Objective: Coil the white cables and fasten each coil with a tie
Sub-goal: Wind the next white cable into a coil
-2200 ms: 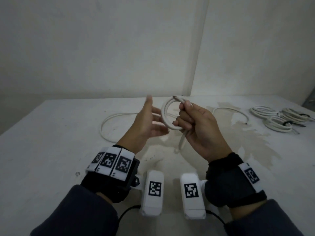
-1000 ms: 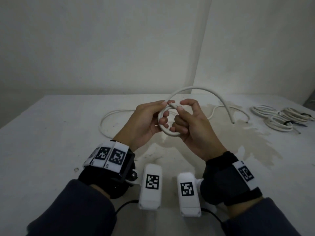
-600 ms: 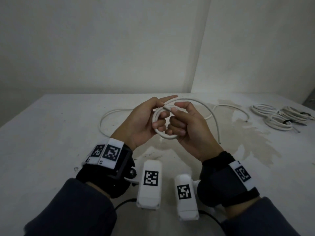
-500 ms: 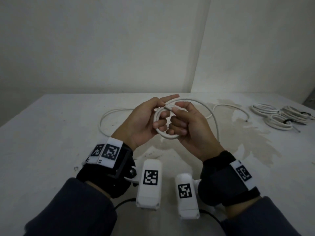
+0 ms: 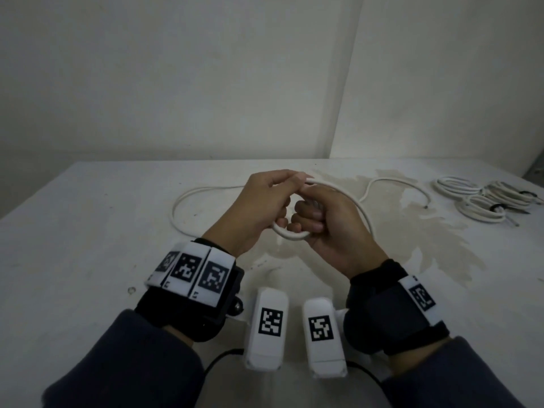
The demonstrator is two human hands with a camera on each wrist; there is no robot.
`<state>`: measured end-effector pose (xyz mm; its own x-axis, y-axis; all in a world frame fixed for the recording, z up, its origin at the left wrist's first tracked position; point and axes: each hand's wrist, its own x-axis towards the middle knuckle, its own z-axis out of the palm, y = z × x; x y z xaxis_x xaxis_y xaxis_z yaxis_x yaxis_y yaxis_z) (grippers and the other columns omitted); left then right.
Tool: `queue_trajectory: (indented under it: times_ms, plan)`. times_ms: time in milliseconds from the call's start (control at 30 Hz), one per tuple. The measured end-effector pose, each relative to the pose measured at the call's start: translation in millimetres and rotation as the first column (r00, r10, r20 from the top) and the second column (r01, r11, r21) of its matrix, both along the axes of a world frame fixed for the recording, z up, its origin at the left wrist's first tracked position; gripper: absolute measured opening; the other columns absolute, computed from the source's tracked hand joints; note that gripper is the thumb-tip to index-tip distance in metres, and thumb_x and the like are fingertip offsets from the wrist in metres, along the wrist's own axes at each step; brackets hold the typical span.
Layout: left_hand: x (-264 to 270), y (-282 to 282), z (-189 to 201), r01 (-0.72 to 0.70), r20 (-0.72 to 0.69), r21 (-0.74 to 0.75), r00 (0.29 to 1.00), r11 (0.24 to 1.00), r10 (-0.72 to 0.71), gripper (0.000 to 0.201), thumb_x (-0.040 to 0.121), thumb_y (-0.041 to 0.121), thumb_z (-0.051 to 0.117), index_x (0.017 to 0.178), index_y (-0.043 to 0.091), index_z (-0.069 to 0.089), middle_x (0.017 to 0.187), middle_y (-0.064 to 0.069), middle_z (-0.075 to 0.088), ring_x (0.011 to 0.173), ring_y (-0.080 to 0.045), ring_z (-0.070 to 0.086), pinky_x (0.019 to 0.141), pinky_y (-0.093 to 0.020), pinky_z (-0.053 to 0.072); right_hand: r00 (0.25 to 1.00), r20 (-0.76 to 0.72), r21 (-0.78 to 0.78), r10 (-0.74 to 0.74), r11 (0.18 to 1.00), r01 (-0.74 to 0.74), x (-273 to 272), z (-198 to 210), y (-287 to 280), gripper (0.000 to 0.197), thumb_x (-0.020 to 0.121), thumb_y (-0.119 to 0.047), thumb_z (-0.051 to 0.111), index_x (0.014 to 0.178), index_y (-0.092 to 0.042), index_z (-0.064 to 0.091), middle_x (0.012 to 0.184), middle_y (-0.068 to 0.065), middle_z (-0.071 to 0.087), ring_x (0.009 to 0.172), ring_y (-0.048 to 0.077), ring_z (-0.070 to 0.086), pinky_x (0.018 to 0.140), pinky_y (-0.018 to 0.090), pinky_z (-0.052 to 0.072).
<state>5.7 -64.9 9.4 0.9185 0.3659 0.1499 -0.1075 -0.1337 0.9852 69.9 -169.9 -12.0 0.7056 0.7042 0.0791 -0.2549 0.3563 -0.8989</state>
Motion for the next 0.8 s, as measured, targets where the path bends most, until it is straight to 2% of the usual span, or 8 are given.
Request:
queue_trajectory:
  times_ms: [100,200,267,367,467,533,667,800]
  plan:
    - [2.6,6.1,-0.1,-0.152,0.044,-0.023,0.987,0.988,0.153,0.026,0.097,0.022,0.053,0.108,0.006,0.07,0.041,0.015,0.045,0.04,-0.003,0.034,0.038,-0.015,0.032,0.998,0.061,-0.048,-0.003,0.999,0.006,-0.4,-0.9,1.9,0.011,0.095,-0.015,0.051,0.096,-0.009,0.06,0.064,0.003,0.052,0.057,0.013,0.053,0.065,0.029,0.046]
    - [1.0,25.0,2.9,-0.321,0.088,-0.007,0.943,0.947,0.32,0.022,0.095,0.024,0.057,0.097,0.009,0.073,0.051,0.013,0.043,0.051,-0.008,0.037,0.037,-0.014,0.032,0.984,0.177,-0.192,-0.024,0.98,0.059,1.4,-1.9,-0.4,0.015,0.094,-0.02,0.055,0.093,-0.013,0.068,0.087,0.007,0.066,0.084,0.02,0.065,0.079,0.032,0.051]
    - [-3.2,36.3,4.6,-0.317,0.081,0.036,0.946,0.948,0.313,0.022,0.095,0.024,0.058,0.096,0.01,0.073,0.052,0.013,0.041,0.052,-0.01,0.035,0.038,-0.015,0.031,0.971,0.22,-0.202,-0.095,0.969,0.141,3.4,-0.8,-3.7,0.019,0.094,-0.022,0.056,0.089,-0.011,0.071,0.081,0.005,0.068,0.077,0.017,0.067,0.068,0.025,0.053]
    - [-9.8,38.8,4.6,-0.167,-0.009,0.185,0.985,0.969,0.171,0.021,0.095,0.023,0.056,0.098,0.011,0.073,0.042,0.017,0.044,0.043,-0.006,0.039,0.038,-0.015,0.03,0.917,0.308,-0.127,-0.255,0.944,0.305,6.7,3.0,-8.8,0.014,0.092,-0.018,0.06,0.084,-0.011,0.069,0.063,-0.002,0.061,0.055,0.009,0.054,0.051,0.019,0.043]
    - [-10.8,31.2,3.6,-0.004,-0.063,0.258,0.998,0.966,0.021,0.022,0.095,0.025,0.056,0.1,0.01,0.073,0.042,0.019,0.047,0.04,-0.002,0.036,0.04,-0.016,0.03,0.786,0.513,-0.125,-0.345,0.876,0.466,11.1,1.3,-10.1,0.007,0.087,-0.021,0.068,0.092,-0.019,0.072,0.07,-0.005,0.065,0.056,0.0,0.055,0.054,0.015,0.042]
    - [-11.0,27.5,4.3,0.04,-0.071,0.249,0.997,0.968,-0.023,0.024,0.095,0.026,0.056,0.103,0.009,0.072,0.043,0.018,0.048,0.039,-0.002,0.034,0.04,-0.015,0.03,0.783,0.56,-0.186,-0.27,0.88,0.437,10.4,0.5,-10.0,0.01,0.085,-0.028,0.069,0.093,-0.023,0.075,0.076,-0.01,0.07,0.061,-0.005,0.058,0.06,0.014,0.042]
    - [-11.2,26.4,4.9,0.019,-0.044,0.203,0.999,0.979,-0.01,0.026,0.095,0.027,0.056,0.104,0.007,0.07,0.039,0.017,0.045,0.038,-0.002,0.035,0.041,-0.015,0.03,0.781,0.601,-0.222,-0.17,0.903,0.367,8.6,1.8,-11.3,0.015,0.091,-0.024,0.064,0.08,-0.018,0.073,0.05,-0.016,0.058,0.045,-0.001,0.049,0.051,0.009,0.036]
    - [-4.0,21.2,2.2,-0.142,0.052,0.129,0.989,0.981,0.136,0.022,0.089,0.03,0.065,0.097,0.01,0.07,0.05,0.016,0.049,0.041,-0.001,0.043,0.041,-0.015,0.035,0.74,0.623,-0.134,-0.253,0.898,0.42,10.3,0.2,-9.4,0.022,0.092,-0.018,0.064,0.072,-0.013,0.072,0.054,-0.012,0.06,0.047,0.001,0.048,0.052,0.015,0.038]
